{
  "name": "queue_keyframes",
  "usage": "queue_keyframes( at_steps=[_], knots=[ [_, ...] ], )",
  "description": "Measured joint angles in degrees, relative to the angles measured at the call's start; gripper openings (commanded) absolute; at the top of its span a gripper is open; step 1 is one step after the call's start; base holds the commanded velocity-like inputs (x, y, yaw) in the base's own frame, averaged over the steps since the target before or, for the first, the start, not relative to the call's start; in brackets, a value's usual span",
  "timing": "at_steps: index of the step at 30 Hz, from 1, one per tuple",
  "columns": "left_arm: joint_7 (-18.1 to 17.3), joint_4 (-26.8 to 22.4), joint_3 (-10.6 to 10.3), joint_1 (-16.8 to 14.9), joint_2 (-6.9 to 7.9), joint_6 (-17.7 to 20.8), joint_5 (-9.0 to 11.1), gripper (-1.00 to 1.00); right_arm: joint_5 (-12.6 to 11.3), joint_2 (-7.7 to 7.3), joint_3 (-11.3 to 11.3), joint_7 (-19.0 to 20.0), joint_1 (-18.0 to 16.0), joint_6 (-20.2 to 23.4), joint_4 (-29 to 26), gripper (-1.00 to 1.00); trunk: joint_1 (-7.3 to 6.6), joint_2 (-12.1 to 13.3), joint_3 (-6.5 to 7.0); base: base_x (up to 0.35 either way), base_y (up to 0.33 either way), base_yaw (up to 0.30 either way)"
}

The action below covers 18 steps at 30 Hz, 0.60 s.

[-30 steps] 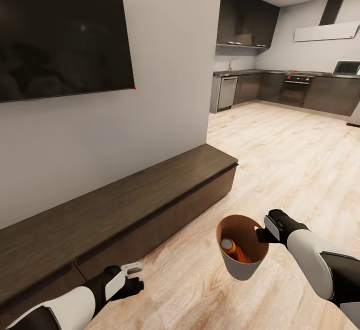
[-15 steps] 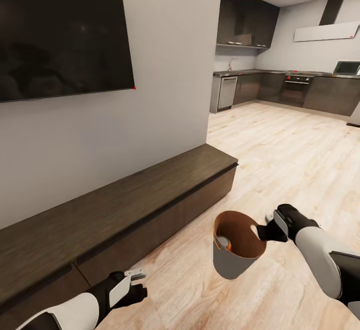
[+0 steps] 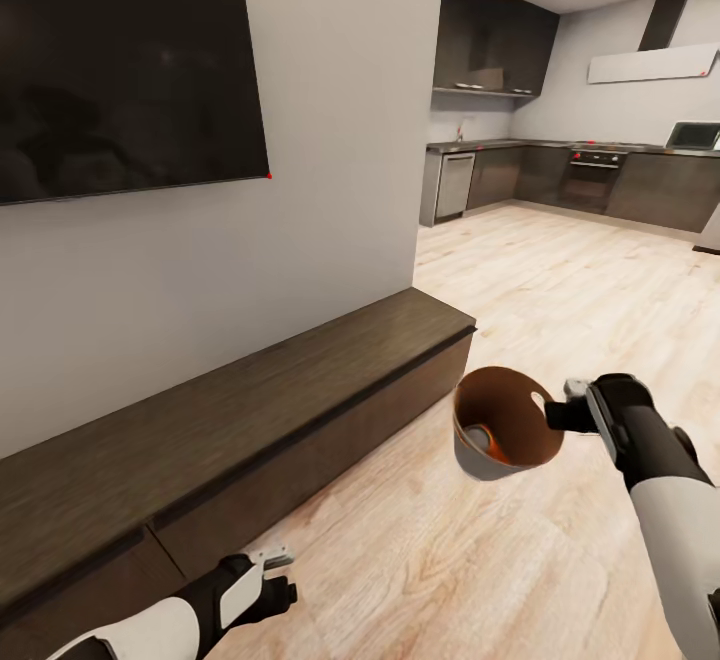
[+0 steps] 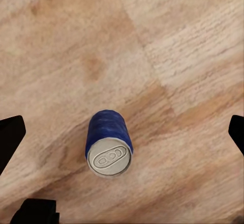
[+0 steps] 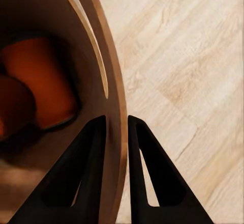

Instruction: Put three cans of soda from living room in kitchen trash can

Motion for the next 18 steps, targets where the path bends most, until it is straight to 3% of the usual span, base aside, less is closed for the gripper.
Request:
queue_keyframes(
  at_steps=[3, 5, 8, 14, 18],
  knots=[
    [0.0, 0.0, 0.0, 0.0, -0.07, -0.1, 0.0, 1.0, -2.2, 0.18, 0.1, 0.4, 2.9, 0.2, -7.1, -1.0, 0.0, 0.0, 0.0, 0.0, 0.0, 0.0],
    [0.0, 0.0, 0.0, 0.0, -0.12, -0.2, -0.1, 1.0, -1.5, 0.26, 0.0, 0.5, 4.8, 0.1, -11.4, -1.0, -0.01, 0.0, 0.01, 0.0, 0.0, 0.0],
    [0.0, -0.1, 0.0, 0.0, -0.17, -0.3, -0.2, 1.0, 0.0, 0.38, -0.6, 0.4, 6.0, 0.0, -14.4, -1.0, 0.0, 0.0, 0.0, 0.0, 0.0, 0.0],
    [0.0, -0.2, -0.1, 0.0, -0.2, -0.3, -0.3, 1.0, -1.6, 0.87, -1.8, 0.7, 6.8, 0.1, -18.7, -1.0, 1.09, -2.0, -0.89, 0.0, 0.0, 0.0],
    [-0.1, -0.2, -0.1, 0.1, -0.19, -0.3, -0.3, 1.0, -0.5, 0.92, -2.1, 0.6, 6.9, 0.1, -19.8, -1.0, 1.97, -3.6, -1.61, 0.0, 0.0, 0.0]
  ],
)
